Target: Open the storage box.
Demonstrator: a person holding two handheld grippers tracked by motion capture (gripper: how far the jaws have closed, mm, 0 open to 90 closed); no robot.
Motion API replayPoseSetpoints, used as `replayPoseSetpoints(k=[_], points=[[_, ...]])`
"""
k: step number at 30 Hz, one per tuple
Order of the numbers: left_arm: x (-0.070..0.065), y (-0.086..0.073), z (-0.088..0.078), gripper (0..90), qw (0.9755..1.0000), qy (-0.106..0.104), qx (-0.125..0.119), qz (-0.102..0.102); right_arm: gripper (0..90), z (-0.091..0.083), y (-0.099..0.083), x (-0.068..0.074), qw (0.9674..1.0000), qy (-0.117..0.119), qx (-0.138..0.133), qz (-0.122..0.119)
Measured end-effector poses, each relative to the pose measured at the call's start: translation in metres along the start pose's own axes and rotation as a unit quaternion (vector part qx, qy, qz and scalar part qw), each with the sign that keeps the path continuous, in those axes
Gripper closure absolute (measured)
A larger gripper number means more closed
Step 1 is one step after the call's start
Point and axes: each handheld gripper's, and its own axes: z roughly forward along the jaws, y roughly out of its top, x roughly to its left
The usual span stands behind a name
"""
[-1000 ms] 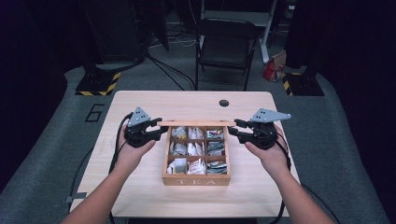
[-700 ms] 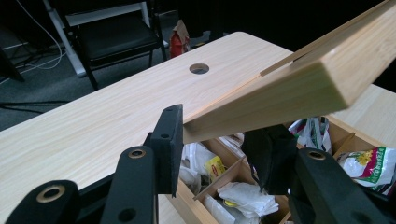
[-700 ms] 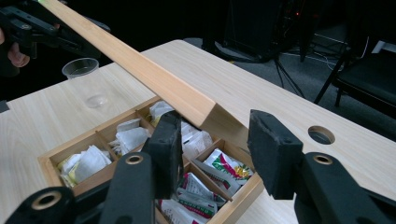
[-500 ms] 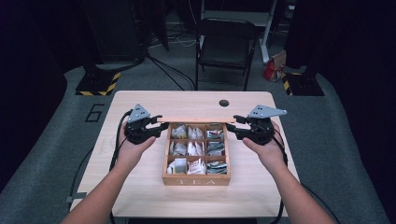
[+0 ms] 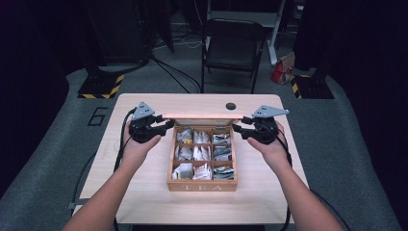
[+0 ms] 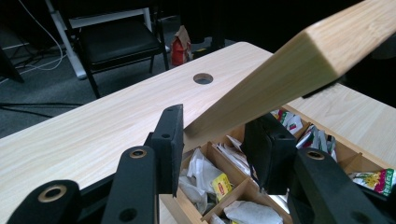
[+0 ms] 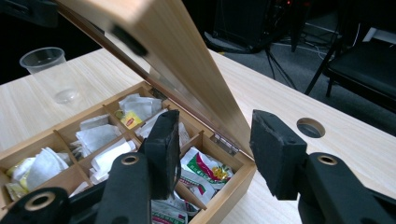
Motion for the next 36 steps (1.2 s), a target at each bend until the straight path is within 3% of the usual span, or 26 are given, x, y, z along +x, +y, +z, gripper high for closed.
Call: replayPoseSetpoints(k=[7,20,36], points=[[0.003,0.003,0.002,58.5,1.0,-0.002,-0.001,0.0,50.1,0.013,-0.001,-0.003,0.9999,0.002,0.012,0.002],[0.008,0.007,0.006,58.6,1.0,-0.003,-0.008,-0.003,52.1,0.026,0.003,-0.01,0.9998,-0.004,0.007,0.02],[0.011,0.011,0.008,58.6,0.9999,-0.008,-0.002,-0.007,55.6,0.046,-0.002,-0.021,0.9988,-0.008,0.035,0.033]])
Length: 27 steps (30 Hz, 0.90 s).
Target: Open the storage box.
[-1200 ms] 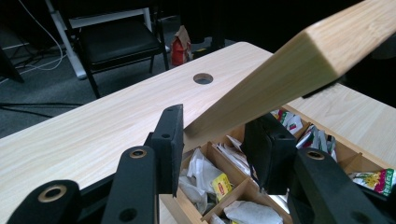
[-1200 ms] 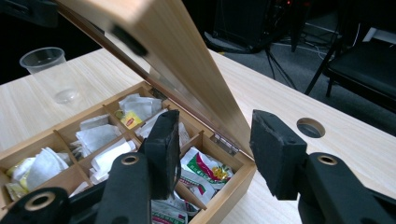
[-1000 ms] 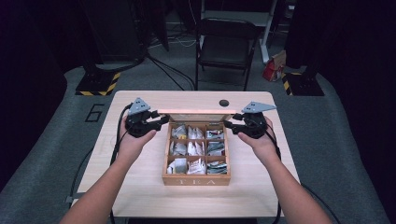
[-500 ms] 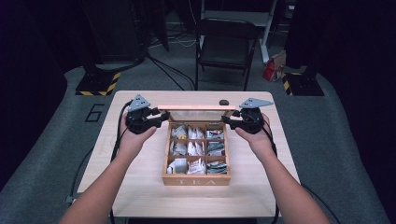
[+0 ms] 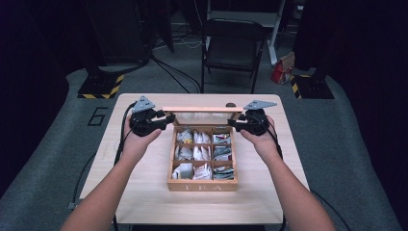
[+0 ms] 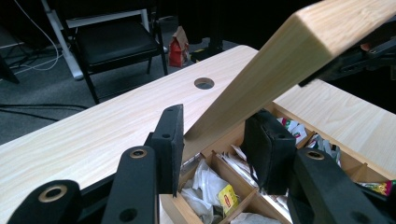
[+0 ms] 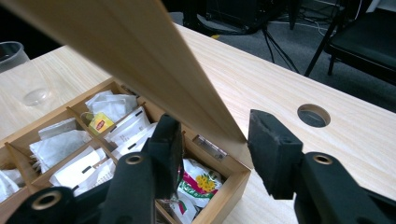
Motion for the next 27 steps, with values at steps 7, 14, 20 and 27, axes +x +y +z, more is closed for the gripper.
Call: replayPoseSetpoints(k=[7,14,20,27], points=[[0.002,0.0,0.001,58.5,1.0,-0.002,-0.003,-0.003,55.8,0.002,-0.001,-0.003,0.9999,0.004,-0.005,0.008],[0.007,-0.003,0.007,57.1,0.9998,-0.007,-0.01,-0.017,55.6,0.004,0.0,-0.005,0.9999,0.004,-0.008,0.013],[0.009,-0.01,0.019,56.5,0.9998,0.002,0.009,-0.018,55.6,0.004,0.001,-0.005,0.9997,0.007,-0.006,0.023],[0.012,-0.014,0.031,56.6,0.9997,0.013,0.018,-0.008,55.6,0.005,0.001,-0.006,0.9997,0.005,-0.007,0.023]])
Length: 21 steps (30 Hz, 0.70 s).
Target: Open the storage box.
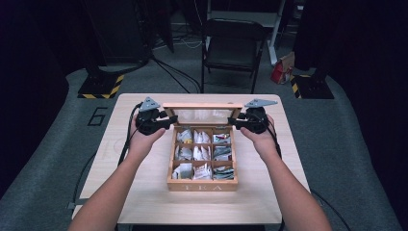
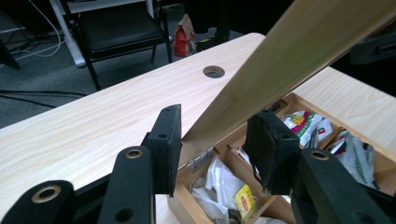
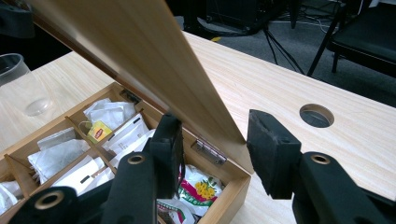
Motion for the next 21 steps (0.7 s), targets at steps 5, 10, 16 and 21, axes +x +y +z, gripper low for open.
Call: replayPoseSetpoints(k=[5,10,16,21], points=[[0.003,-0.001,0.001,58.9,1.0,-0.003,0.006,-0.003,55.9,0.001,0.0,-0.001,1.0,-0.002,-0.002,-0.001],[0.004,-0.002,0.003,59.1,1.0,-0.003,0.003,-0.006,56.3,0.006,-0.001,-0.001,0.9999,-0.009,0.008,-0.009],[0.005,-0.003,0.005,59.9,0.9999,0.001,-0.002,-0.014,56.4,0.01,-0.004,-0.003,0.9999,-0.01,0.006,0.007],[0.006,-0.002,0.006,60.2,0.9998,0.005,-0.005,-0.02,57.1,0.012,-0.006,-0.007,0.9999,-0.007,0.0,0.014]])
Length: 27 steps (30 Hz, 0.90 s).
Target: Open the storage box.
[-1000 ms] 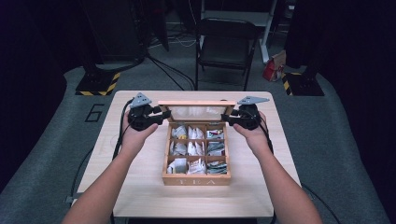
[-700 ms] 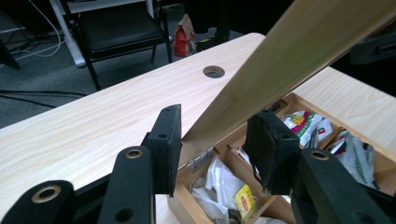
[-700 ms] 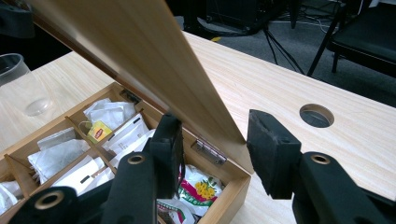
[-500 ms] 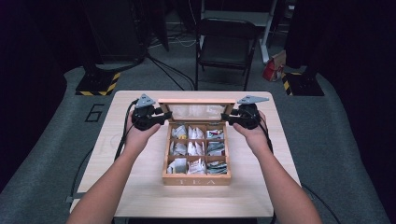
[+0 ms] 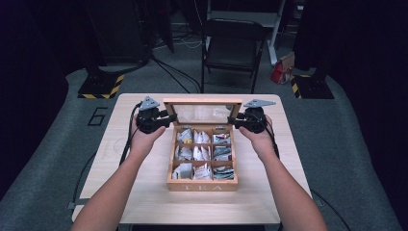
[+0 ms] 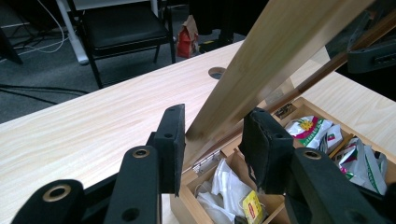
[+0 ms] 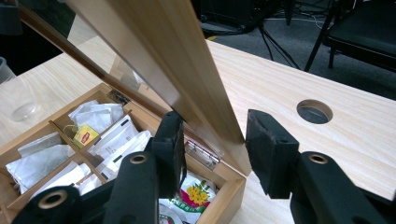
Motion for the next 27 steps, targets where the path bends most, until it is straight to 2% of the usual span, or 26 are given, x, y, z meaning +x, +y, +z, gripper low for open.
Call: replayPoseSetpoints(k=[6,9,18,21,27], points=[[0.0015,0.0007,0.0013,60.4,1.0,-0.002,0.001,-0.001,57.2,0.001,0.0007,-0.0027,1.0,0.005,0.0,0.0],[0.0027,0.0012,0.0029,60.4,1.0,-0.002,0.002,-0.002,57.2,0.0021,0.0001,-0.0031,1.0,0.005,-0.001,0.008],[0.005,0.0004,0.006,60.4,0.9999,-0.004,-0.002,-0.014,58.3,0.0049,0.0005,-0.0037,0.9999,-0.003,0.003,0.011],[0.0049,0.0001,0.0056,60.6,0.9999,-0.004,-0.001,-0.011,57.9,0.0058,0.0013,-0.005,0.9999,0.001,0.007,0.014],[0.0065,0.0,0.0049,60.7,0.9998,-0.005,0.01,-0.016,58.2,0.007,0.003,-0.0063,0.9998,0.002,0.009,0.018]])
